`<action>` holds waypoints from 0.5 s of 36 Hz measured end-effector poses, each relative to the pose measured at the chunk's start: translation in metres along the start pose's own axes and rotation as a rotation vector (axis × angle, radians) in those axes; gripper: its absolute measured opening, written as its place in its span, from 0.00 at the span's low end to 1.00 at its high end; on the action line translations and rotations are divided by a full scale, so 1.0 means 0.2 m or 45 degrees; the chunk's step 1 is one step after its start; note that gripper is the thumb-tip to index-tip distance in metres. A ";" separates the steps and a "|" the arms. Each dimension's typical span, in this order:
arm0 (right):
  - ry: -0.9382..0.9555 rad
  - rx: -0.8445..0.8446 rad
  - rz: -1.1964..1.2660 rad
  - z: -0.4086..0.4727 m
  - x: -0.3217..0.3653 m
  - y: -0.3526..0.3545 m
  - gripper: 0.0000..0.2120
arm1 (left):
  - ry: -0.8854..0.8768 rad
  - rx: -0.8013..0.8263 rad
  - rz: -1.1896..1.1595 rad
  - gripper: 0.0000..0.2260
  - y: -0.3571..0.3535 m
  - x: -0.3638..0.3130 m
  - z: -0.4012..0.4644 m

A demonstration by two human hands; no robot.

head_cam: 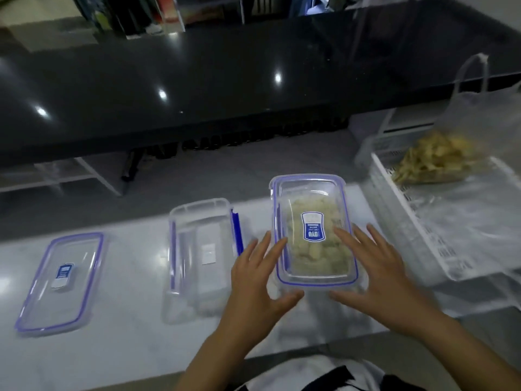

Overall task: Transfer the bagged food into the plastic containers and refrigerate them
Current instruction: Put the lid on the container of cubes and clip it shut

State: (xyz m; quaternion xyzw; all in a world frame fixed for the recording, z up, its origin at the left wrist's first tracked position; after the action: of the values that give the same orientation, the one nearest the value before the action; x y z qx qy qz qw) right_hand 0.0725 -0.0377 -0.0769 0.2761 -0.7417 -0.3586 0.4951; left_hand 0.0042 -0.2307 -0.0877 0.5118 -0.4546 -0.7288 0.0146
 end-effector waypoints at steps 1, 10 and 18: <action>0.001 0.012 -0.008 0.02 -0.05 0.01 0.48 | 0.008 0.000 0.005 0.37 -0.05 -0.01 0.02; 0.079 0.206 -0.058 0.23 -0.26 -0.03 0.48 | 0.169 -0.009 0.103 0.39 -0.28 0.06 0.12; 0.134 0.162 -0.069 0.25 -0.33 -0.11 0.49 | 0.205 -0.006 0.029 0.41 -0.33 0.15 0.12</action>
State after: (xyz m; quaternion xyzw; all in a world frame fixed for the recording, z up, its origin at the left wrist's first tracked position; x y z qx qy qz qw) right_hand 0.0502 0.0132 -0.1421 0.3454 -0.7282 -0.3092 0.5048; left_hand 0.0011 -0.1911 -0.1524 0.5635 -0.4560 -0.6861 0.0609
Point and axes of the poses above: each hand's wrist, its own z-axis towards the middle knuckle, its own y-axis out of the back of the hand, x = y × z, the point moved 8 cm from there along z, towards the middle knuckle, and after that the axes turned 8 degrees about -y, right-handed, at the moved point
